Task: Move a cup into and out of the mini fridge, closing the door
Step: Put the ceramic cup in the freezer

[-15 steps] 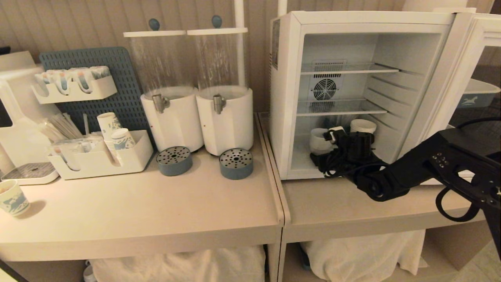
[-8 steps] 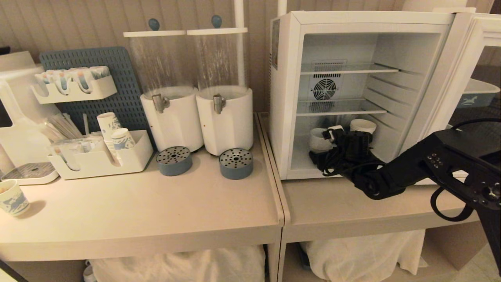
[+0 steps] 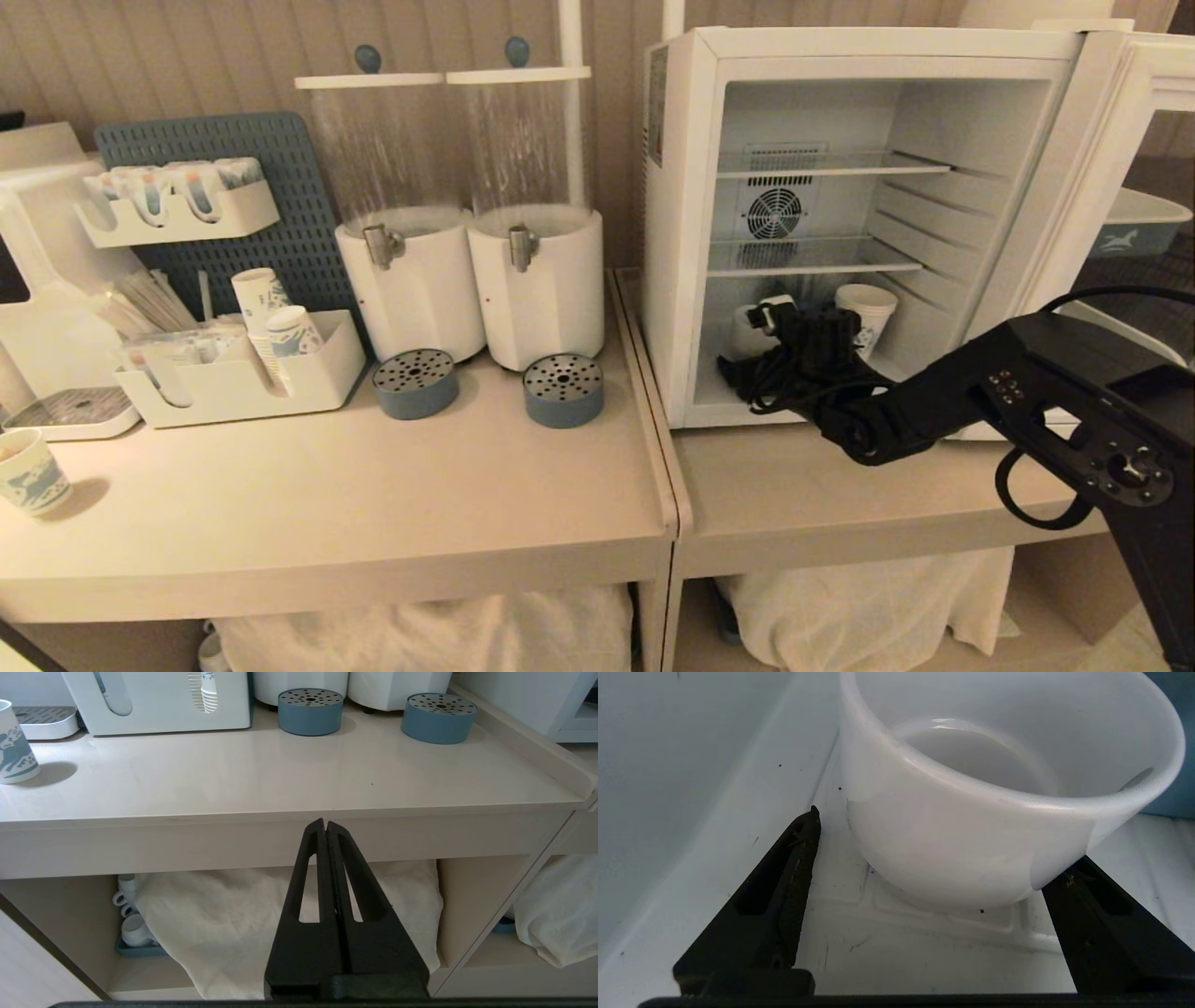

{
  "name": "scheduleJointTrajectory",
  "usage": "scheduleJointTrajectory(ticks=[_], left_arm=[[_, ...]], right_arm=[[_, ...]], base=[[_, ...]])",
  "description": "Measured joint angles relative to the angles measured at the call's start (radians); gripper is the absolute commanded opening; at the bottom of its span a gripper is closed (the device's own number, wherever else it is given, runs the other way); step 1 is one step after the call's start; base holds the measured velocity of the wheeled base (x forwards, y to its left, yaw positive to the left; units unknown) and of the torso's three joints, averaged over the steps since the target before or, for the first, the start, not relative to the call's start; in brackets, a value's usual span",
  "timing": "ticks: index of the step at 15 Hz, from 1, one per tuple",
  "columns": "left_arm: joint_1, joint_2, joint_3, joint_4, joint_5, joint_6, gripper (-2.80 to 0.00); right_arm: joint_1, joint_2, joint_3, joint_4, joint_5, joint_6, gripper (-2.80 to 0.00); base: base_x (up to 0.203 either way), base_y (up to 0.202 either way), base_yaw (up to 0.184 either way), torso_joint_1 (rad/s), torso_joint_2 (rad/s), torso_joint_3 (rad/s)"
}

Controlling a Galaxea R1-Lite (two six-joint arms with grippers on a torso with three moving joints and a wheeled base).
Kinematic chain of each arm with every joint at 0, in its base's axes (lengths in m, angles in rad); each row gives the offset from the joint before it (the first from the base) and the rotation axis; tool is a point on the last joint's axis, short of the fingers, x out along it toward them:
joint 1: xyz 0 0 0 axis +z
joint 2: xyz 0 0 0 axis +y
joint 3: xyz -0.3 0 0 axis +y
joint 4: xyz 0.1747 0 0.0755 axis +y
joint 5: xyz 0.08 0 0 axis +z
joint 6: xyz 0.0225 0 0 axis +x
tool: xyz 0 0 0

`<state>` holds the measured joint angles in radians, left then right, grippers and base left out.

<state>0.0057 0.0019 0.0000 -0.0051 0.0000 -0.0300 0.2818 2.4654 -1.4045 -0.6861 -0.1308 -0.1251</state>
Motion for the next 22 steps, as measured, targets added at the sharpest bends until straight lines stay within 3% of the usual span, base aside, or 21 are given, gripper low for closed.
scheduleJointTrajectory(ticks=[22], left_arm=[[0.000, 0.000, 0.000, 0.000, -0.001, -0.001, -2.80]], right_arm=[[-0.003, -0.124, 0.131, -0.010, 0.001, 0.004, 0.00]], base=[[0.000, 0.000, 0.000, 0.000, 0.00, 0.000]])
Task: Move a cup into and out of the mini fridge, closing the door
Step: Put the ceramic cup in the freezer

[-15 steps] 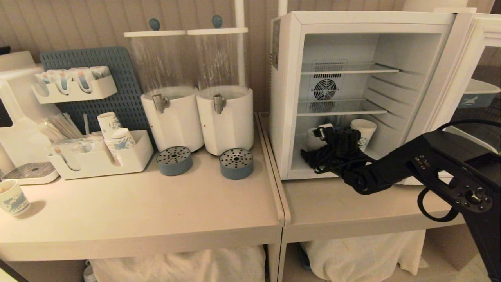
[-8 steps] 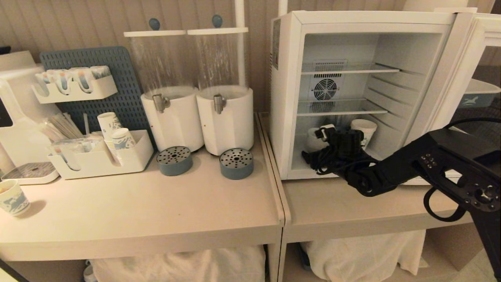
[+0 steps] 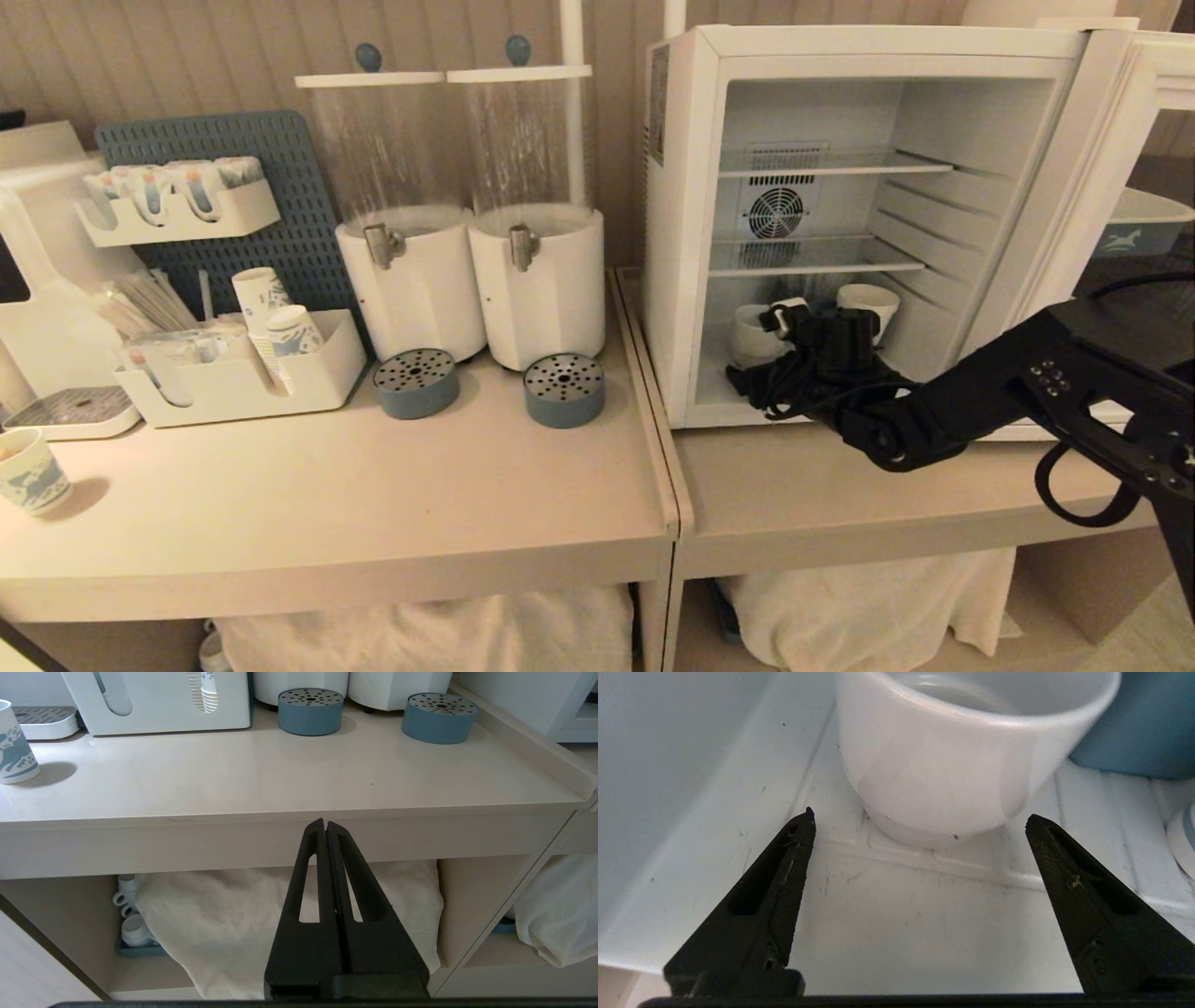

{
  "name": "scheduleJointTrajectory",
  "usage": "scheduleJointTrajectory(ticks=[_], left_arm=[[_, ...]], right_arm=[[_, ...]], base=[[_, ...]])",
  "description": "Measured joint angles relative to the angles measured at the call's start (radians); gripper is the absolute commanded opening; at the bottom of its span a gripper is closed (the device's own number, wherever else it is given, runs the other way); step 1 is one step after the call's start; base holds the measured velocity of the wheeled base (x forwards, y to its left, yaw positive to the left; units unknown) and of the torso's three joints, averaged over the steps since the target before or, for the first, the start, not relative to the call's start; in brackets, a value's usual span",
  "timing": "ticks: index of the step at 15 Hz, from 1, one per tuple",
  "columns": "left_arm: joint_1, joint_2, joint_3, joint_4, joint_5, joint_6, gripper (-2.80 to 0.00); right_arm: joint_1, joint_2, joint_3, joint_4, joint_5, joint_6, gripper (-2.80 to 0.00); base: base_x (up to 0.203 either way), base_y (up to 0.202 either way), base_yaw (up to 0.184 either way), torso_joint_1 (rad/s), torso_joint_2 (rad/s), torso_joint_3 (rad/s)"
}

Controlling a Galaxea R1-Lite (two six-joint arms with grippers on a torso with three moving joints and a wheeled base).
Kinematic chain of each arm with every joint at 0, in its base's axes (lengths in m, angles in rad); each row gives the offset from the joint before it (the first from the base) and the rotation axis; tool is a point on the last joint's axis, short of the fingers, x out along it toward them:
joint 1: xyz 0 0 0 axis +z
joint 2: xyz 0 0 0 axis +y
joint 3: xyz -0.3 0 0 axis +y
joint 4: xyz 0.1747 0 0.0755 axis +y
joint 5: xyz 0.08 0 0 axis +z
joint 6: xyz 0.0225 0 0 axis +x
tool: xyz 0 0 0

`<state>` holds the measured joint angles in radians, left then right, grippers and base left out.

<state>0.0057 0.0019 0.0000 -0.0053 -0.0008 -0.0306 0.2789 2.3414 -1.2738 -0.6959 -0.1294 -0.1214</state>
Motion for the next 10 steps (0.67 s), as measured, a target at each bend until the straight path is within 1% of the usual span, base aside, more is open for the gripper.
scheduleJointTrajectory(ticks=[5, 10], left_arm=[[0.000, 0.000, 0.000, 0.001, 0.000, 0.000, -2.80], [0.000, 0.000, 0.000, 0.000, 0.000, 0.001, -2.80]], right_arm=[[0.000, -0.031, 0.024, -0.007, 0.000, 0.000, 0.00], [0.000, -0.069, 0.086, -0.012, 0.001, 0.002, 0.00]], base=[[0.000, 0.000, 0.000, 0.000, 0.00, 0.000], [0.000, 0.000, 0.000, 0.000, 0.00, 0.000]])
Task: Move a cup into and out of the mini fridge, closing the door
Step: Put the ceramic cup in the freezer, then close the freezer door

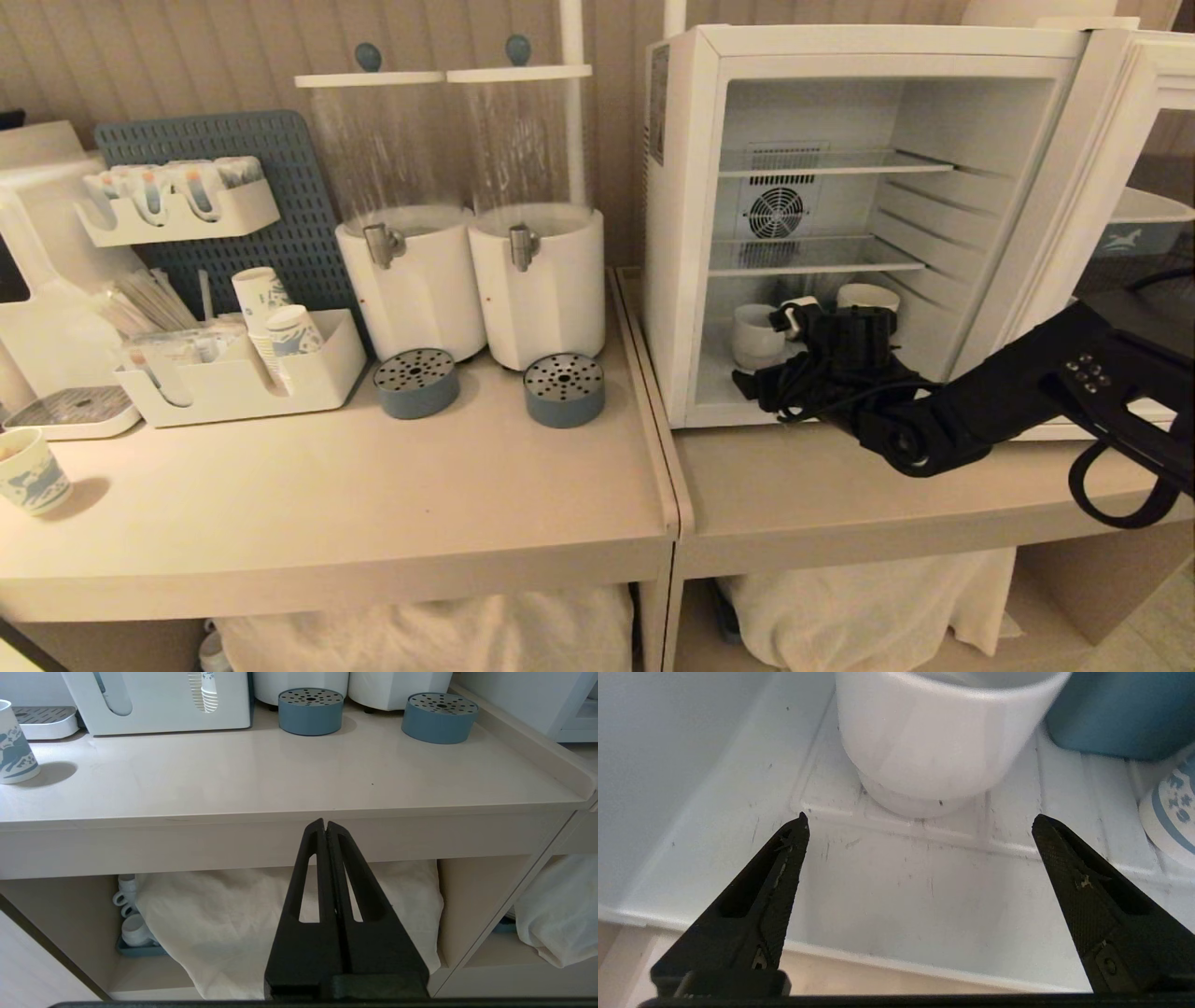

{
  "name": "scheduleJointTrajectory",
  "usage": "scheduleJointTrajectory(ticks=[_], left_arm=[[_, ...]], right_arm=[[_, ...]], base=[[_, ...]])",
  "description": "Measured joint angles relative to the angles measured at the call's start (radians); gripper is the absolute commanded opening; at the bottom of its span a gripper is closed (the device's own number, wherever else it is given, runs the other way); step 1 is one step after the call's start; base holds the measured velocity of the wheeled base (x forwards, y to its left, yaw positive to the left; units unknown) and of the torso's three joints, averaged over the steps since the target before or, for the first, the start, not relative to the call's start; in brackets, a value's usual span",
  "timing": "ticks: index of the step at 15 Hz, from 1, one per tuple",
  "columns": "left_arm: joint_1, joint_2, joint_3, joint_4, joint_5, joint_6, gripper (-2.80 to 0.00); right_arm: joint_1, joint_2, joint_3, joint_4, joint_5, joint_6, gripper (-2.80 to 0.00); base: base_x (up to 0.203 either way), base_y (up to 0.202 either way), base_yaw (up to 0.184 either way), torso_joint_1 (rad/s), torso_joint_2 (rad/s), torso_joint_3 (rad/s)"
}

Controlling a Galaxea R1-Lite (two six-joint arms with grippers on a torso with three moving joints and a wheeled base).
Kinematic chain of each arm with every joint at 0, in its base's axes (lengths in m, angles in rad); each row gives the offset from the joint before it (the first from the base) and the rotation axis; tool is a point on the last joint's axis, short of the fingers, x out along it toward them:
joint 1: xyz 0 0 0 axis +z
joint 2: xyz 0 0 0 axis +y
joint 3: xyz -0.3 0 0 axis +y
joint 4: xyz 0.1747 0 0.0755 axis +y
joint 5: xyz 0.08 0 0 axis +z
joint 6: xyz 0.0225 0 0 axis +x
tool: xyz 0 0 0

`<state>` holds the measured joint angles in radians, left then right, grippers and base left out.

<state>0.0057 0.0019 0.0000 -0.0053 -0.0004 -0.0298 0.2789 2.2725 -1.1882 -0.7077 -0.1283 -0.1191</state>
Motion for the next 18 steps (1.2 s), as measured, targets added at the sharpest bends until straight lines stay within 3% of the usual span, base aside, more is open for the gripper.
scheduleJointTrajectory(ticks=[6, 10, 18], left_arm=[[0.000, 0.000, 0.000, 0.000, 0.000, 0.000, -2.80], [0.000, 0.000, 0.000, 0.000, -0.001, 0.000, -2.80], [0.000, 0.000, 0.000, 0.000, -0.001, 0.000, -2.80]], right_arm=[[0.000, -0.059, 0.076, -0.016, 0.001, 0.001, 0.00], [0.000, -0.129, 0.195, -0.094, 0.013, -0.001, 0.00], [0.002, -0.363, 0.431, -0.110, 0.036, 0.000, 0.00]], base=[[0.000, 0.000, 0.000, 0.000, 0.00, 0.000], [0.000, 0.000, 0.000, 0.000, 0.00, 0.000], [0.000, 0.000, 0.000, 0.000, 0.00, 0.000]])
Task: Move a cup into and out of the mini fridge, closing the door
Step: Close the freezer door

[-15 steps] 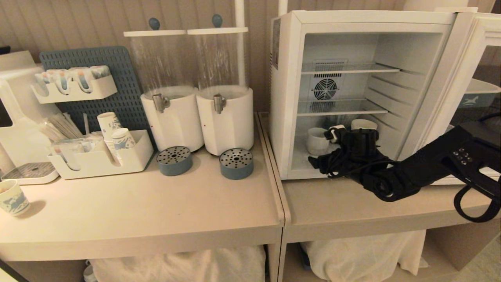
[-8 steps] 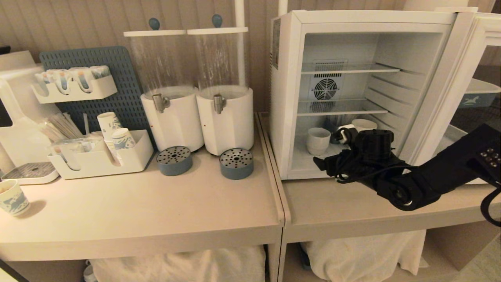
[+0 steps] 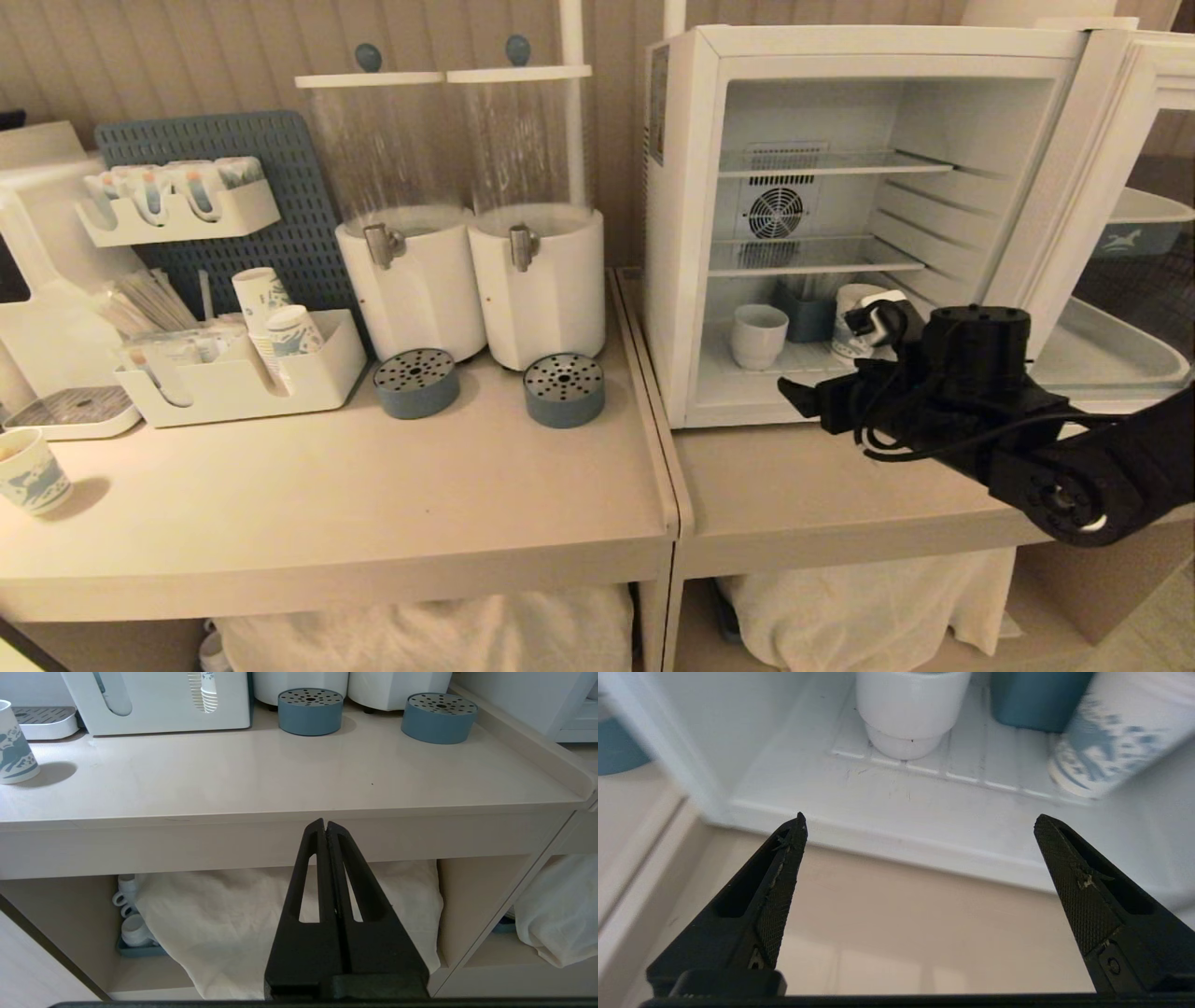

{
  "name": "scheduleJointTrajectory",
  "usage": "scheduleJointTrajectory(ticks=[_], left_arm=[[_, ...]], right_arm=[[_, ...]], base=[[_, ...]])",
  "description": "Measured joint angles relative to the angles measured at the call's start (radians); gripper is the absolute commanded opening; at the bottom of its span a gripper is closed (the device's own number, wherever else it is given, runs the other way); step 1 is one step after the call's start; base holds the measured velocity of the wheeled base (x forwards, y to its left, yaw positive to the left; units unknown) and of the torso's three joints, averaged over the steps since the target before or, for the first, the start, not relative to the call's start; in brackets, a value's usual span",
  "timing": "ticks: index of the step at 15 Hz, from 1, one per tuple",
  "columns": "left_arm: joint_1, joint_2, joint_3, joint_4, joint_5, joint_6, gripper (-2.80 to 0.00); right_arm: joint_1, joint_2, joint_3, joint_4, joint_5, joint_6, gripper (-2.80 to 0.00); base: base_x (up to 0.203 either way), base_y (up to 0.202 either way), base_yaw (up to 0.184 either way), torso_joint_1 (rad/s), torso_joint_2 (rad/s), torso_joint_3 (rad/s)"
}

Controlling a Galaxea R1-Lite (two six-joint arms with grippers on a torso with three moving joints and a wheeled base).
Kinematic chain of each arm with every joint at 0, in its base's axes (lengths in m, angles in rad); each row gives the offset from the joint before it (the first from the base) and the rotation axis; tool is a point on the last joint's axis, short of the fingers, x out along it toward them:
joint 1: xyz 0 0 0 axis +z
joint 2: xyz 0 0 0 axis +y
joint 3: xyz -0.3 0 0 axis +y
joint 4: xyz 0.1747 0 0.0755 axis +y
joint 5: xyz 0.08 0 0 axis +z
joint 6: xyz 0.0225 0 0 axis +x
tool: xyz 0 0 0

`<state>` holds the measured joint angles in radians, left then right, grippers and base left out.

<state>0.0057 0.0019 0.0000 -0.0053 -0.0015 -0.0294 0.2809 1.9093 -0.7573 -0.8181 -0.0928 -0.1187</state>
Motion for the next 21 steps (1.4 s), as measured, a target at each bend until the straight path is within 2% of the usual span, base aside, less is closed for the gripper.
scheduleJointTrajectory(ticks=[3, 4, 5, 8, 11, 14, 16, 18, 21], left_arm=[[0.000, 0.000, 0.000, 0.000, 0.000, 0.000, -2.80], [0.000, 0.000, 0.000, 0.000, 0.001, -0.001, -2.80], [0.000, 0.000, 0.000, 0.000, 0.001, -0.001, -2.80], [0.000, 0.000, 0.000, 0.000, 0.000, -0.001, -2.80], [0.000, 0.000, 0.000, 0.000, 0.000, -0.001, -2.80], [0.000, 0.000, 0.000, 0.000, 0.001, -0.001, -2.80], [0.000, 0.000, 0.000, 0.000, 0.001, -0.002, -2.80], [0.000, 0.000, 0.000, 0.001, 0.001, -0.002, -2.80], [0.000, 0.000, 0.000, 0.000, 0.001, -0.003, -2.80]], right_arm=[[0.001, -0.138, 0.098, 0.009, 0.003, 0.004, 0.00], [0.002, -0.192, 0.130, 0.020, 0.001, 0.006, -1.95], [0.003, -0.250, 0.159, 0.035, -0.001, 0.009, -2.80], [0.005, -0.488, 0.240, 0.134, -0.029, 0.040, -2.80], [0.014, -0.798, 0.254, 0.355, -0.116, 0.049, -2.80], [0.021, -1.124, 0.194, 0.698, -0.243, 0.039, -2.80], [-0.049, -1.289, 0.127, 0.944, -0.311, 0.034, -2.80], [-0.161, -1.447, 0.079, 1.138, -0.278, 0.025, -2.80], [-0.252, -1.691, 0.026, 1.368, -0.129, 0.048, -2.80]], base=[[0.000, 0.000, 0.000, 0.000, 0.00, 0.000], [0.000, 0.000, 0.000, 0.000, 0.00, 0.000], [0.000, 0.000, 0.000, 0.000, 0.00, 0.000], [0.000, 0.000, 0.000, 0.000, 0.00, 0.000], [0.000, 0.000, 0.000, 0.000, 0.00, 0.000], [0.000, 0.000, 0.000, 0.000, 0.00, 0.000], [0.000, 0.000, 0.000, 0.000, 0.00, 0.000], [0.000, 0.000, 0.000, 0.000, 0.00, 0.000], [0.000, 0.000, 0.000, 0.000, 0.00, 0.000]])
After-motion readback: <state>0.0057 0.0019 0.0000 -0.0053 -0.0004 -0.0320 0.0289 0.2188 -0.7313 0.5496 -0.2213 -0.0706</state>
